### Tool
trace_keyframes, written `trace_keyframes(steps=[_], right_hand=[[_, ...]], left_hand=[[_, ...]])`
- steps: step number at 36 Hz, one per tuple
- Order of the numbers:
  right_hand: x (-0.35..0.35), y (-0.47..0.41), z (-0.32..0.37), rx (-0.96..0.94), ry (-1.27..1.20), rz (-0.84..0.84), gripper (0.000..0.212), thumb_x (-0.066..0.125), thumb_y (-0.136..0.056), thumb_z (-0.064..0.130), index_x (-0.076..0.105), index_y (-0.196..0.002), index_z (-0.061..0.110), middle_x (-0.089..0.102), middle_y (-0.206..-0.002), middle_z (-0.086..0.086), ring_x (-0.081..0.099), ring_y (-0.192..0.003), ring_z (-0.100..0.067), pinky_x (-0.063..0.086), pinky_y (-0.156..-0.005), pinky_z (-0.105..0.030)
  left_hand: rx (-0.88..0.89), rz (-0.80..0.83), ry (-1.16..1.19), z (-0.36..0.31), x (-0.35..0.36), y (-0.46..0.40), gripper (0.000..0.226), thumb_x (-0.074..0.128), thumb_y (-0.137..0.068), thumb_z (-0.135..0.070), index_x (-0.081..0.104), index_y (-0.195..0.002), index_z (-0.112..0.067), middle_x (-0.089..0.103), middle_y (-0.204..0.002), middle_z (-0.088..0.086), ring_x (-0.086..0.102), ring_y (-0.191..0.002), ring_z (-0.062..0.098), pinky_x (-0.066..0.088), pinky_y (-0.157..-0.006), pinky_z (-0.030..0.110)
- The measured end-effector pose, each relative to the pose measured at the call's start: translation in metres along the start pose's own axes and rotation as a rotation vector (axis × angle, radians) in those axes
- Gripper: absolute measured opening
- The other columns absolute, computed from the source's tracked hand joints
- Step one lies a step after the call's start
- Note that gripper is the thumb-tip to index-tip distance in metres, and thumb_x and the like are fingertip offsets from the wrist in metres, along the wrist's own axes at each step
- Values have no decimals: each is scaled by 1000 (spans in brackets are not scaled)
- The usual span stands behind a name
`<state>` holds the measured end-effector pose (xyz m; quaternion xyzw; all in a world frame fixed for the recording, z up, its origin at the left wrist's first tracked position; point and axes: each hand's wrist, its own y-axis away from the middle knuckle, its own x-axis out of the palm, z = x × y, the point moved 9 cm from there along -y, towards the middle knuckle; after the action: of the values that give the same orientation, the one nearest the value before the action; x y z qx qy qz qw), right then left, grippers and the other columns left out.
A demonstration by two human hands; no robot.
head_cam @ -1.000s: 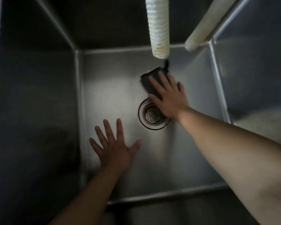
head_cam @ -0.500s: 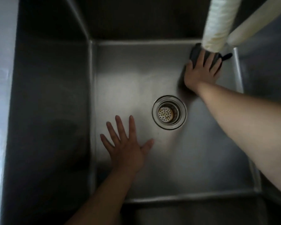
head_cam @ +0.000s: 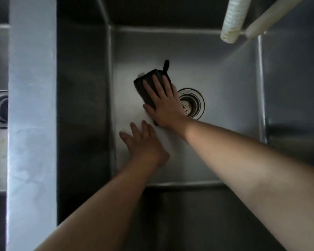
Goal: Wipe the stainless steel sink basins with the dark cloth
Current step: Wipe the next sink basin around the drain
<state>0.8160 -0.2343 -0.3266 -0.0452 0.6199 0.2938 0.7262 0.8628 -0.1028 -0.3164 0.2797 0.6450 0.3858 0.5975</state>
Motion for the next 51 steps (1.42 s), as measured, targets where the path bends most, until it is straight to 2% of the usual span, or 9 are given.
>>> trace_keyframes(steps=[5, 15, 23, 30, 36, 39, 41, 44, 51], right_hand=[[7, 64, -37, 72, -6, 75, 70, 32, -100, 56, -1, -158, 34, -5, -167, -1, -6, -153, -28, 4, -122, -47], [10, 140, -58, 320, -35, 326, 75, 42, -101, 28, -8, -157, 35, -10, -166, 0, -10, -152, -30, 3, -123, -45], [-10, 143, -35, 503, -106, 287, 69, 40, -97, 4, 13, -158, 23, 12, -165, -13, 24, -144, -44, 33, -112, -51], [-9, 160, 19, 364, -292, 436, 46, 44, -103, 25, 41, -149, 25, 41, -154, -11, 42, -137, -37, 34, -106, -35], [4, 195, 124, 141, -229, 977, 49, 45, -100, 17, 45, -147, 30, 37, -157, -5, 43, -137, -28, 37, -105, -33], [1, 205, 145, 113, -124, 1073, 55, 38, -101, 15, 32, -153, 32, 13, -165, -9, 30, -145, -36, 35, -114, -45], [-11, 205, 150, 76, -83, 1088, 52, 37, -103, 15, 35, -153, 27, 26, -162, -8, 36, -142, -34, 34, -114, -44], [-39, 208, 154, 45, -108, 1095, 42, 44, -100, 16, 54, -141, 19, 53, -144, -7, 57, -119, -27, 46, -95, -31], [-113, 234, 168, 85, -240, 1004, 69, 34, -84, -6, 55, -140, 30, 61, -127, 2, 56, -86, -15, 40, -59, -8]], left_hand=[[83, 37, 121, 16, -15, 36, 86, 50, -87, -60, 15, -158, -25, -7, -167, 1, -13, -152, 31, 0, -118, 60], [126, -93, 291, 45, -40, 77, 72, 54, -92, -36, 24, -157, -23, 18, -164, 9, 13, -151, 33, 16, -122, 44], [484, -464, 592, 42, -121, 180, 44, 55, -92, -9, 59, -136, -11, 55, -144, 8, 46, -137, 24, 32, -116, 31], [316, -707, 400, 118, -135, 234, 66, 57, -92, -20, 35, -153, -16, 13, -165, 13, 5, -153, 34, 12, -124, 50], [316, -666, 412, 151, -105, 252, 62, 59, -92, -8, 38, -151, -4, 26, -161, 16, 16, -151, 35, 21, -122, 48], [322, -634, 366, 151, -91, 259, 63, 55, -96, -13, 31, -154, -6, 23, -163, 13, 12, -152, 34, 19, -123, 47], [314, -627, 343, 151, -86, 261, 63, 50, -98, -15, 27, -156, -8, 20, -164, 11, 9, -153, 32, 16, -124, 44], [285, -606, 340, 153, -83, 259, 64, 44, -100, -20, 18, -159, -14, 11, -167, 5, 2, -154, 27, 8, -125, 37], [354, -550, 406, 162, -85, 258, 61, 43, -101, -18, 21, -158, -17, 12, -167, 2, 0, -154, 23, 10, -125, 35]])
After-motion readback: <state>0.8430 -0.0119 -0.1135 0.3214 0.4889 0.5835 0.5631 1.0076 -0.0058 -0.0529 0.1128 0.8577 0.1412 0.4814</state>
